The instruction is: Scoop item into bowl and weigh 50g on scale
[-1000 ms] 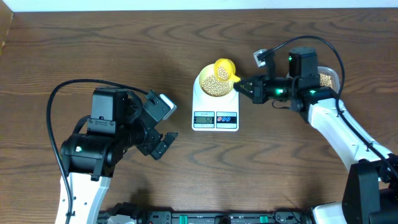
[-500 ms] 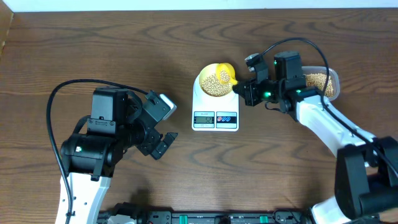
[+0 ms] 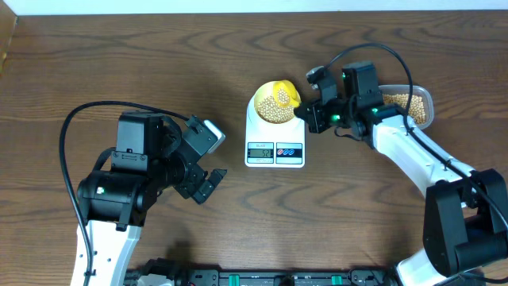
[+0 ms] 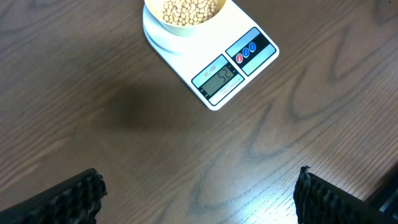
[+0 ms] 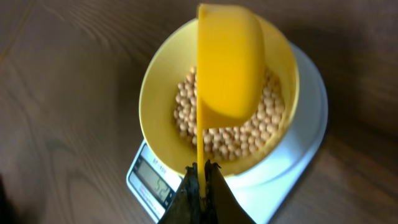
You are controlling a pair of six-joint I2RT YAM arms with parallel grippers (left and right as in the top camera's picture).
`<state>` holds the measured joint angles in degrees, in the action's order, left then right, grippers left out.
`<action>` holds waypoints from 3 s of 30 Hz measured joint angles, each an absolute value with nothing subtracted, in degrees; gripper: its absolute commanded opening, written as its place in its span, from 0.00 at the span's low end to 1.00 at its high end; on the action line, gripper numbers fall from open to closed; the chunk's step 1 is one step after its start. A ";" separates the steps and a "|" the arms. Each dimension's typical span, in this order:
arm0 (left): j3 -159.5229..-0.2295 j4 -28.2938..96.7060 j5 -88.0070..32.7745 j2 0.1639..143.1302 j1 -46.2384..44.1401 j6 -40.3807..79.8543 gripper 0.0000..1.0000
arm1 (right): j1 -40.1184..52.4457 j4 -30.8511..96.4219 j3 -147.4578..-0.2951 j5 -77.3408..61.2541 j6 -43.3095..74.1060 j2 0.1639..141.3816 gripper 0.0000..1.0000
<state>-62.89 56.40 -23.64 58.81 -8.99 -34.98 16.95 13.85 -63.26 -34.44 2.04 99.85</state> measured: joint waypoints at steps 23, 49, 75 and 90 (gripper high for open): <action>-62.89 56.40 -23.64 58.81 -8.99 -35.00 0.99 | 18.55 19.25 -65.52 -26.06 -4.05 99.85 0.01; -62.89 56.42 -23.64 58.81 -8.99 -35.00 0.99 | 20.93 23.88 -68.16 -18.37 -7.01 99.85 0.01; -62.89 56.42 -23.64 58.81 -8.99 -34.98 0.99 | 26.13 24.60 -68.18 -12.01 -10.66 100.86 0.01; -62.89 56.42 -23.64 58.81 -8.99 -35.00 0.99 | 25.78 24.73 -68.18 -19.92 -7.35 100.88 0.01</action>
<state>-62.89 56.42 -23.64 58.81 -8.99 -35.00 25.78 24.73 -68.18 -19.92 -7.35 100.88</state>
